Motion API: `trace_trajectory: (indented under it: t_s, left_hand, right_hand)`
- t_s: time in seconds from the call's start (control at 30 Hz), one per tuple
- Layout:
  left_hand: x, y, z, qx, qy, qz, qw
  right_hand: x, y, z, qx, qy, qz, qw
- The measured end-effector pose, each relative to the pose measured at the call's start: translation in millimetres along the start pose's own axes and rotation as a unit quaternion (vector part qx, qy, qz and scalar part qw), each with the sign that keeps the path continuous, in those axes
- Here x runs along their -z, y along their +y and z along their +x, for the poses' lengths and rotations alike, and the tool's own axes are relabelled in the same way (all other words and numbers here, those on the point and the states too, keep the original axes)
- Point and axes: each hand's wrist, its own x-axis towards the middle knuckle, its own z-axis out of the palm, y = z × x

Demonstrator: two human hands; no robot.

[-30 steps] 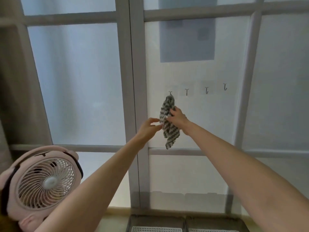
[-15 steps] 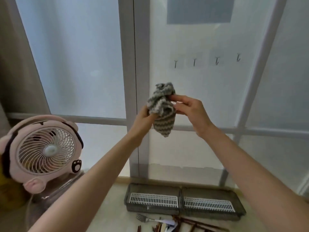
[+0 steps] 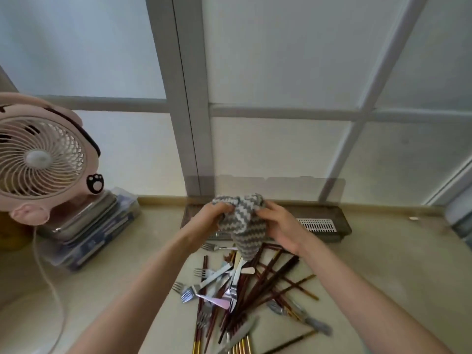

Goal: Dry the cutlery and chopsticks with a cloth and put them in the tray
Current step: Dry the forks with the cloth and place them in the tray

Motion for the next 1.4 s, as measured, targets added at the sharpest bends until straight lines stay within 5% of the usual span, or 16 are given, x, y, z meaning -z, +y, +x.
trace_trajectory:
  t_s: [0.17,0.37,0.5,0.6,0.7,0.77,0.83,0.9,0.97,1.07,1.3,1.4]
  left_hand:
    - [2,-34,-5,0.050,0.115,0.033,0.992]
    - [3,-53,-18,0.058,0.234,-0.029,0.970]
    - [9,-63,-32,0.226,0.140,-0.170,0.949]
    - [8,-75,-50,0.231,0.040,-0.113,0.966]
    - [14,-76,-65,0.180,0.085,-0.059,0.978]
    - [27,-77,-70,0.122,0.161,-0.013,0.979]
    - [34,-76,-75,0.067,0.203,0.055,0.975]
    - [36,-79,-77,0.047,0.236,0.024,0.970]
    - [40,-83,-78,0.046,0.242,-0.129,0.961]
    - [51,-90,-82,0.047,0.220,-0.378,0.898]
    - [79,-128,-92,0.093,0.185,-0.529,0.823]
    - [84,-134,-95,0.063,0.190,-0.580,0.790]
  right_hand:
    - [3,28,-11,-0.005,0.101,-0.046,0.994]
    - [2,40,-16,0.002,0.076,-0.029,0.997]
    - [-11,43,-5,0.038,0.050,-0.009,0.998]
    - [-26,44,3,0.047,0.019,-0.025,0.998]
    - [-38,58,11,0.014,0.002,-0.115,0.993]
    - [-40,83,15,-0.016,0.072,-0.183,0.980]
    - [-40,120,11,-0.047,0.155,-0.308,0.938]
    - [-40,156,2,-0.050,0.120,-0.491,0.861]
    - [-44,177,-6,-0.037,0.036,-0.616,0.786]
    - [-53,185,-6,-0.054,-0.010,-0.702,0.710]
    - [-62,169,2,-0.149,0.038,-0.627,0.764]
    - [-55,146,7,-0.274,0.010,-0.448,0.851]
